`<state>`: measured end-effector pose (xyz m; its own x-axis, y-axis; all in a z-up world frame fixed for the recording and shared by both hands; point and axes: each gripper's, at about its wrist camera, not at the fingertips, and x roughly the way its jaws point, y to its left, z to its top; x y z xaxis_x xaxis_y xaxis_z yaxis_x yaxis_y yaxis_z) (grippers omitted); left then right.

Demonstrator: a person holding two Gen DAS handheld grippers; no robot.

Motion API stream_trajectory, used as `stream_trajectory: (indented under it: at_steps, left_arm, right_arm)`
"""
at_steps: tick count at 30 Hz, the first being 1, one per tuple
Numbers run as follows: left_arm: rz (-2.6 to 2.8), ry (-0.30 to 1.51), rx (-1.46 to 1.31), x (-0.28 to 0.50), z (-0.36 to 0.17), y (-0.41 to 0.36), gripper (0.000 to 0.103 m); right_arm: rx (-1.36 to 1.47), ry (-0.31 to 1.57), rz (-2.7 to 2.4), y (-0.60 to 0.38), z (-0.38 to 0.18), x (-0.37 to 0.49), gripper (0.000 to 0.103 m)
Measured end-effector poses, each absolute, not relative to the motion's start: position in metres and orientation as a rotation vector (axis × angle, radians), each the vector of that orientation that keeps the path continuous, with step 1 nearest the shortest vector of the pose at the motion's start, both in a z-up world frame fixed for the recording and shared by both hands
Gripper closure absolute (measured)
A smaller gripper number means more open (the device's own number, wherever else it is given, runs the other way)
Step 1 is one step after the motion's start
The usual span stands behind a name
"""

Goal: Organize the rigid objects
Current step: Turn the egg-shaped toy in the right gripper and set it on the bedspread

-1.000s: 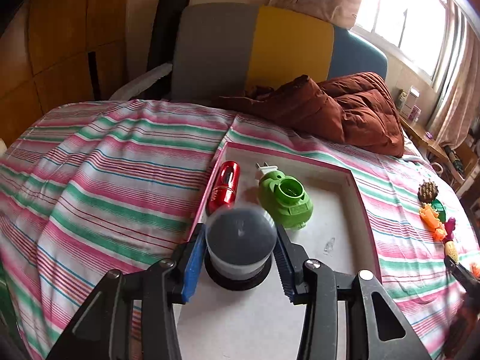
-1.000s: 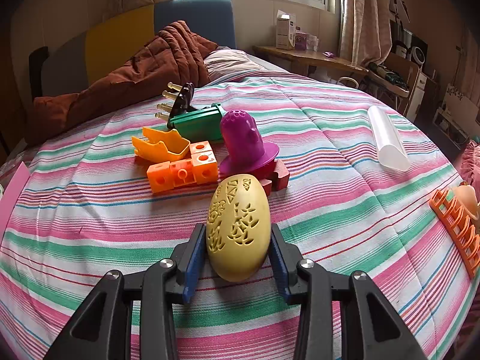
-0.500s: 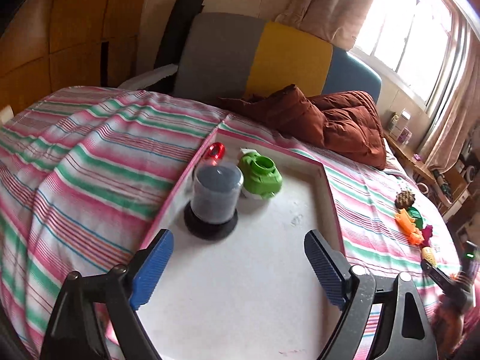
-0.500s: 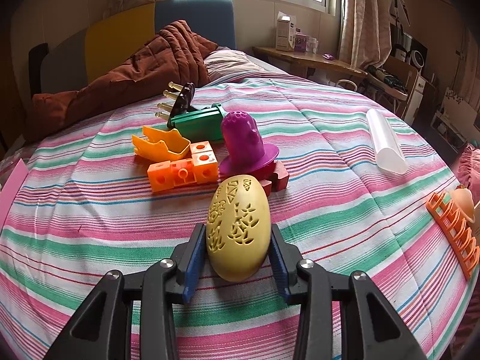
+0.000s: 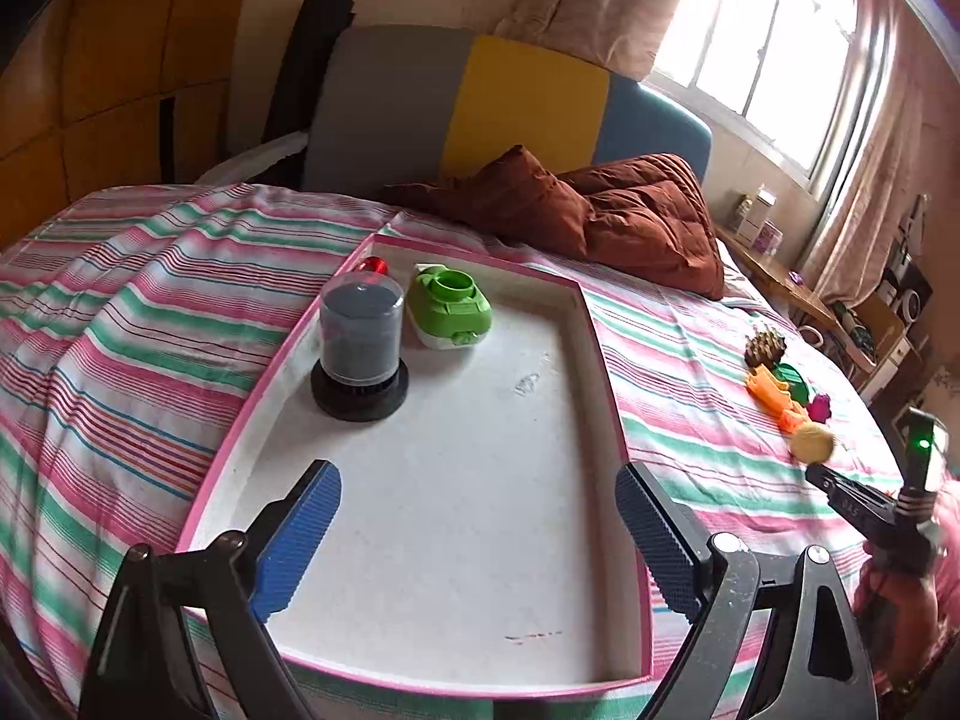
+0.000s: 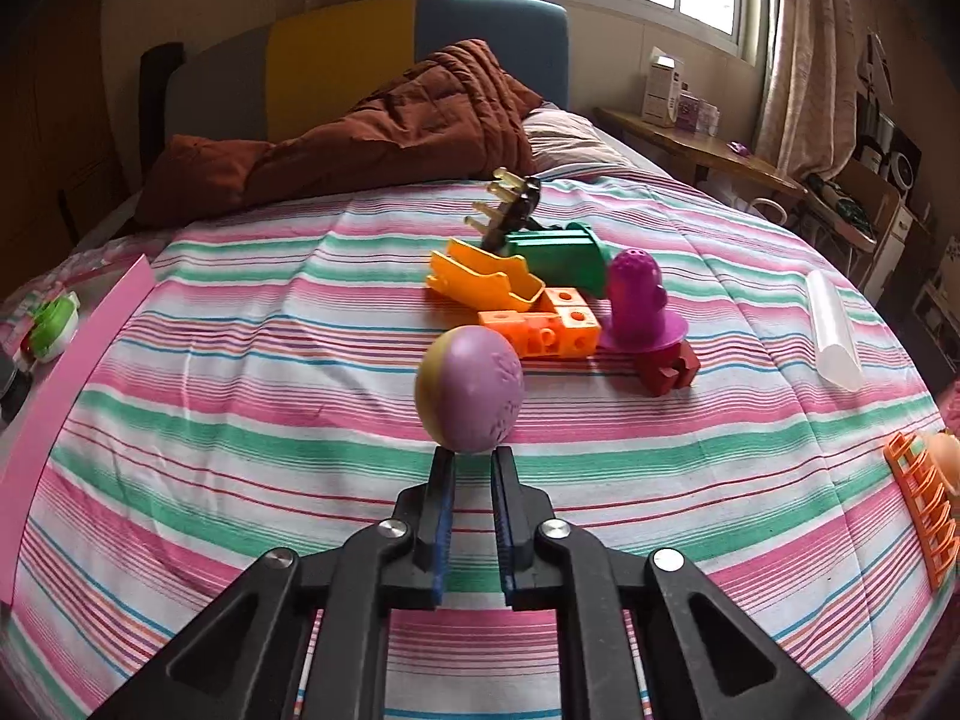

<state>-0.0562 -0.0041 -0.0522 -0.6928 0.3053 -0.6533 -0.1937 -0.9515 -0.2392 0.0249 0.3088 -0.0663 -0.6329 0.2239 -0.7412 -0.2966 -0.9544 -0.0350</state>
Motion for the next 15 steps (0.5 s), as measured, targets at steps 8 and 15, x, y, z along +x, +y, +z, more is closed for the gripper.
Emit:
stream_trajectory:
  at_steps: [8,15]
  left_arm:
    - [2.651,-0.227,-1.03,-0.044,-0.048,-0.007,0.008]
    - [2.651,-0.256,-1.028,-0.043,-0.046,-0.01,0.007]
  right_arm:
    - [-1.162,0.503,2.616,0.322,-0.064,0.029,0.068]
    - [-1.158,0.567,2.55,0.32,-0.052,-0.007,0.062]
